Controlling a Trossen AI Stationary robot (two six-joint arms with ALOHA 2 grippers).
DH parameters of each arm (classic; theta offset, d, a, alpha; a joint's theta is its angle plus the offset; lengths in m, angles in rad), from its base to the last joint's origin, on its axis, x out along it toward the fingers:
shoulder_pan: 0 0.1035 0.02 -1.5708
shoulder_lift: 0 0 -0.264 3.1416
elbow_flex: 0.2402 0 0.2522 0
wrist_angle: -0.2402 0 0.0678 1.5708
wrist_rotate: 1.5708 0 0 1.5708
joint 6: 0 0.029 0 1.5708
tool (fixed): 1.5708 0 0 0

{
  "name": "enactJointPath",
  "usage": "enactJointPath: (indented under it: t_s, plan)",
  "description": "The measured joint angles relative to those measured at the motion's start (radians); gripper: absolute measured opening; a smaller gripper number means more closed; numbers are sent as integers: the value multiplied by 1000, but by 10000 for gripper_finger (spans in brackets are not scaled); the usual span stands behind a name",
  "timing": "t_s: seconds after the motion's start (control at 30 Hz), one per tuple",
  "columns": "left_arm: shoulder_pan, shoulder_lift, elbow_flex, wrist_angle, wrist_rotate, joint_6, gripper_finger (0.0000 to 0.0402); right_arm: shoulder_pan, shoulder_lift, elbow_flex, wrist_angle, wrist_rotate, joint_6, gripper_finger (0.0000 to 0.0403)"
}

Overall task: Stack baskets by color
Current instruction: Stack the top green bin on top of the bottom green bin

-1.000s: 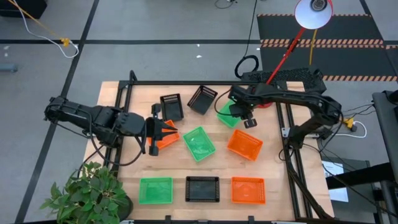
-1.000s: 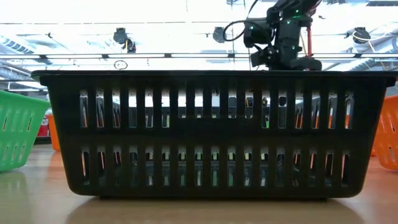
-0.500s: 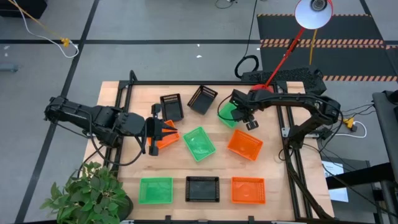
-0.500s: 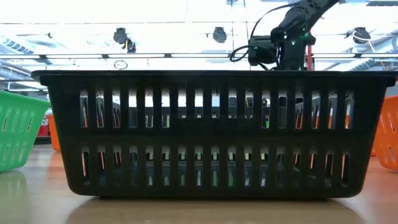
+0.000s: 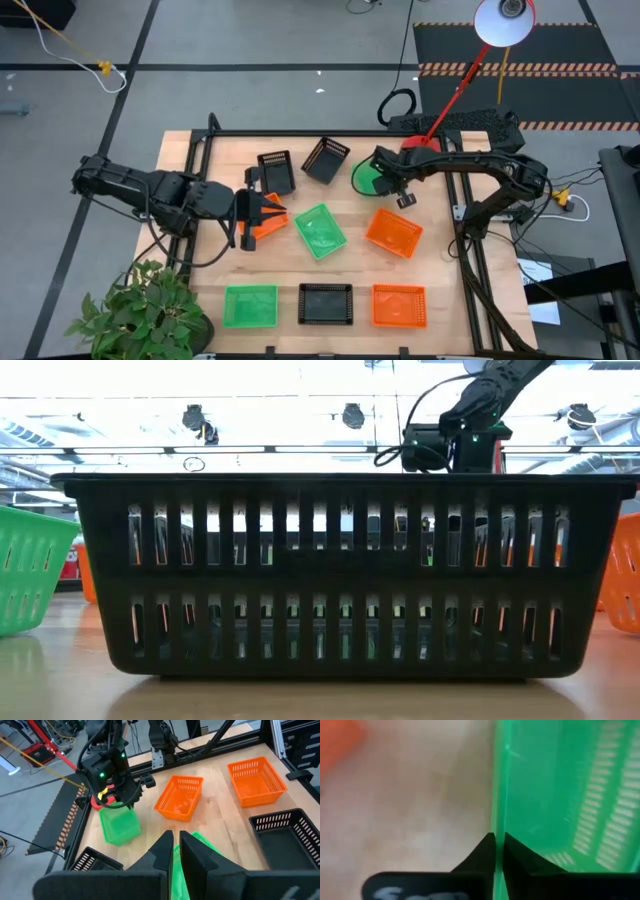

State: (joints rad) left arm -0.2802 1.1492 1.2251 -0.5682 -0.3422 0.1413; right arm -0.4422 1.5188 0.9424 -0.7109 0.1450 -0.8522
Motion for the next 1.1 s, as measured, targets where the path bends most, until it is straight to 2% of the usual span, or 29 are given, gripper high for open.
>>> enactJointPath:
  t_s: [0.17,0.23,0.33,0.53,0.73,0.87,1.1]
  plan:
    - [1,11,1,3,0,18,35,56,-28,0,3,183,29,19]
    - [5,18,1,11,0,21,35,90,-59,0,3,220,33,15]
    - [14,25,1,26,-1,44,35,142,-122,13,1,218,85,7]
    - [40,46,0,106,0,48,36,260,-252,46,39,218,371,11]
    - [58,120,-1,233,1,89,38,401,-304,48,153,219,611,6]
    - [71,190,3,350,1,114,67,466,-284,48,193,223,713,8]
    - [72,339,91,379,3,143,164,490,-238,51,247,222,762,8]
